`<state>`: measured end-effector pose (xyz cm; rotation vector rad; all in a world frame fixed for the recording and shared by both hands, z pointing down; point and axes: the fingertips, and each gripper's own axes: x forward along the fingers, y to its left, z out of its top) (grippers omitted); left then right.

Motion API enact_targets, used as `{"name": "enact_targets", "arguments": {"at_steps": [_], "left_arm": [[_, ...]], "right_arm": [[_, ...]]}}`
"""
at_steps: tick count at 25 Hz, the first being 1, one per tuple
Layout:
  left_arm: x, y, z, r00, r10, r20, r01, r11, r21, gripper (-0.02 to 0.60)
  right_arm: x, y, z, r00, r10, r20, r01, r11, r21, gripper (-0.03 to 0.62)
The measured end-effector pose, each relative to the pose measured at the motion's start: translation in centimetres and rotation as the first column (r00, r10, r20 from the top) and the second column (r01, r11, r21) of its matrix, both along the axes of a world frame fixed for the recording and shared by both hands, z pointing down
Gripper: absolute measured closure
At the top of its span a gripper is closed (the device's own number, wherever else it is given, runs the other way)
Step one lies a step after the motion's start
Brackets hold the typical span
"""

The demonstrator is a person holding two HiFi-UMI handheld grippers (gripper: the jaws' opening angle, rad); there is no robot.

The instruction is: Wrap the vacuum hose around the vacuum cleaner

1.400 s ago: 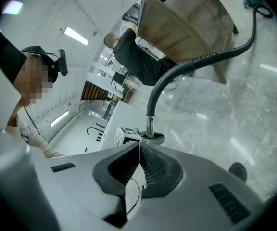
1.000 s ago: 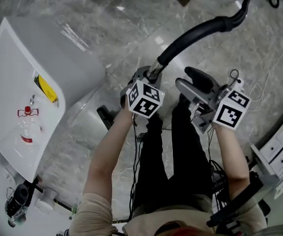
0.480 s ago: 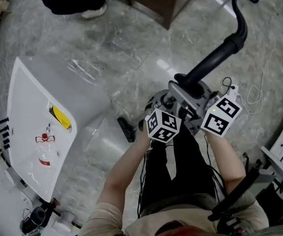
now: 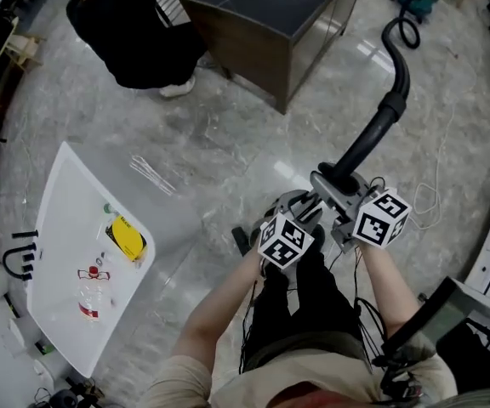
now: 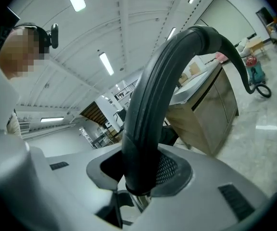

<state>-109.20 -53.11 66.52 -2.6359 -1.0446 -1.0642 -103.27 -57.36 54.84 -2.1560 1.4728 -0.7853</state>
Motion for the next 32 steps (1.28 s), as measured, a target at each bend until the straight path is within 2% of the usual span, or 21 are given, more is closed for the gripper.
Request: {"name": "enact_targets", "arguments": {"at_steps": [3,6,9,12,15,19,22,24,29,32], "left_arm": [[-2.9,-0.7,-2.3,1.0,0.024,0.005,-0.024,0.999,0.037,0.36],[-5.3,-2.1,-4.4,1.0,-0.013,0.017,0.013,0.999,0.047,0.36],[-5.9,-3.1,-6.9,0.998,-0.068,0.004,0.068,0.997,0.043,0.361],[-4.9,-2.8,-9.2,0.993,-0.118,-0.016,0.119,0.993,0.028,0.362],[-3.7,-1.9,-11.0,0.993,-0.111,-0.029,0.112,0.992,0.051,0.362],[-1.3,1.5,-14.2,0.992,-0.114,-0.061,0.115,0.993,0.021,0.362],[0.2,3.3,-17.6,0.988,-0.108,-0.11,0.111,0.993,0.029,0.362],[0.9,3.4,-19.2,0.981,-0.138,-0.139,0.142,0.99,0.023,0.362],[1.8,3.2,-18.9,0.969,-0.221,-0.112,0.224,0.975,0.013,0.362],[3.2,3.2,-20.7,0.955,-0.25,-0.161,0.254,0.967,0.003,0.362]], "right_arm": [[0.8,1.6,-1.7,1.0,0.021,-0.006,-0.021,1.0,-0.002,0.467],[2.2,3.3,-4.2,0.997,0.064,-0.034,-0.064,0.998,-0.004,0.467],[3.7,4.4,-6.7,0.994,0.077,-0.072,-0.078,0.997,-0.01,0.467],[5.5,5.6,-8.8,0.991,0.065,-0.119,-0.069,0.997,-0.034,0.468],[6.3,6.4,-10.3,0.989,0.053,-0.137,-0.061,0.997,-0.052,0.468],[7.6,8.6,-13.4,0.982,0.014,-0.187,-0.031,0.996,-0.087,0.468],[9.6,10.7,-16.2,0.974,0.004,-0.228,-0.025,0.996,-0.09,0.468],[11.3,12.5,-17.5,0.97,0.005,-0.242,-0.028,0.996,-0.09,0.468],[13.7,16.6,-17.7,0.973,0.01,-0.231,-0.034,0.994,-0.1,0.468],[14.4,17.1,-19.7,0.966,-0.007,-0.258,-0.016,0.996,-0.087,0.468]]}}
